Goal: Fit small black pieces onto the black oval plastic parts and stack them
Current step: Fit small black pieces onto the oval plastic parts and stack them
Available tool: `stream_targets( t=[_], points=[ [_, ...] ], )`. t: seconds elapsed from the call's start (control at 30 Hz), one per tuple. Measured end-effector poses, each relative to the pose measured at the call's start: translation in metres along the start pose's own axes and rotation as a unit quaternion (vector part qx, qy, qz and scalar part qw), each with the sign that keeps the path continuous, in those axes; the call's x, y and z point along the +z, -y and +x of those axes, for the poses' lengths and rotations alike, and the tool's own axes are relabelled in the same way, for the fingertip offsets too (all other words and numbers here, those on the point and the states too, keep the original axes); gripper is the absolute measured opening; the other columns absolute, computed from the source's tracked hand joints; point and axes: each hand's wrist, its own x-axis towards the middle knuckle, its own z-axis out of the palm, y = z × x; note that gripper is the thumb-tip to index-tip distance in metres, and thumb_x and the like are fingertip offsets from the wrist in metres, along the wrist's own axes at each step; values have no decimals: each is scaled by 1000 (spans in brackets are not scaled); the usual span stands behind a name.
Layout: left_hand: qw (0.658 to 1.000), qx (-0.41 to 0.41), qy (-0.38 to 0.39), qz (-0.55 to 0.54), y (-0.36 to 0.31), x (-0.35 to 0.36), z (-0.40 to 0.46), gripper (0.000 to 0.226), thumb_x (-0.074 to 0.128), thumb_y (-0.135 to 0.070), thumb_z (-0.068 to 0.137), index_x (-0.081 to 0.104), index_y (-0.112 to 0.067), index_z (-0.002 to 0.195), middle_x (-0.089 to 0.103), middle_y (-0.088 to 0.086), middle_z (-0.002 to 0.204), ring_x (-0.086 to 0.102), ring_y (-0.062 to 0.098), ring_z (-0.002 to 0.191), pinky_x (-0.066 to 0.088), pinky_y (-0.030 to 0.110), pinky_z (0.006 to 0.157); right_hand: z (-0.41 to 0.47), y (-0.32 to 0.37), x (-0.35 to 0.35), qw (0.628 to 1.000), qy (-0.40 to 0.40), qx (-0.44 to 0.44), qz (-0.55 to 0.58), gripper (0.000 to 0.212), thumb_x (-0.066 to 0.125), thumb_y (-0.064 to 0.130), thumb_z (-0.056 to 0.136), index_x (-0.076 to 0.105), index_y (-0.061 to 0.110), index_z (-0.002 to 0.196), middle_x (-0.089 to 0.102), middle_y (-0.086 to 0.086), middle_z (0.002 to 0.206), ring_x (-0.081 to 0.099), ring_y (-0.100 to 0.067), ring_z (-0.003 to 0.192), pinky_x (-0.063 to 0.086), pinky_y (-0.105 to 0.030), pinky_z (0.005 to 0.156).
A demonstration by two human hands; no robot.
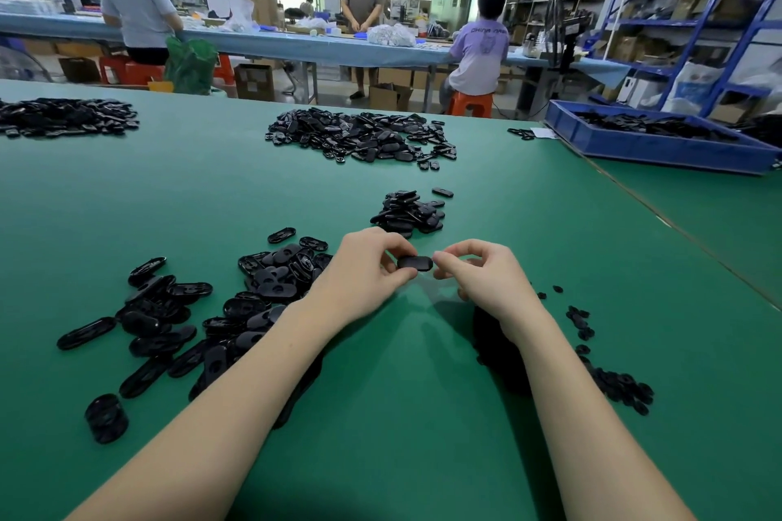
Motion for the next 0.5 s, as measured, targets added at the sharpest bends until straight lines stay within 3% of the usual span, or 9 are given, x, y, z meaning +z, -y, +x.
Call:
stream_targets(
  t=[0.13, 0.23, 0.33, 0.5],
  points=[
    [998, -29, -32, 50, 1, 2, 7, 20, 76, -28, 87, 66, -30, 105, 65, -11, 91, 65, 10, 74, 54, 30, 76, 0, 3, -1, 1000, -5, -5, -4, 24, 67, 43, 95, 72, 22, 87, 77, 14, 76, 49, -1, 42, 43, -19, 55],
    [991, -48, -60, 106, -6, 4, 28, 7, 71, -34, 89, 68, -34, 95, 71, -13, 93, 67, 15, 84, 49, 28, 72, -1, 4, -1, 1000, -7, -2, 15, 28, 64, 42, 98, 73, 17, 88, 77, 11, 74, 48, 0, 41, 41, -11, 47],
    [981, -51, -95, 159, -11, 5, 60, 13, 67, -34, 90, 73, -33, 102, 74, -9, 99, 67, 19, 98, 44, 28, 75, -2, 3, 0, 1000, 1, 13, 21, 30, 62, 41, 99, 73, 14, 90, 77, 9, 73, 47, -3, 42, 41, -11, 46],
    [973, -36, -124, 190, -10, 13, 101, 17, 63, -30, 93, 73, -32, 107, 74, -8, 106, 65, 20, 106, 43, 30, 80, 0, 1, -2, 999, 21, 27, 28, 32, 60, 43, 99, 74, 16, 90, 77, 9, 75, 46, -6, 43, 43, -13, 50]
  ],
)
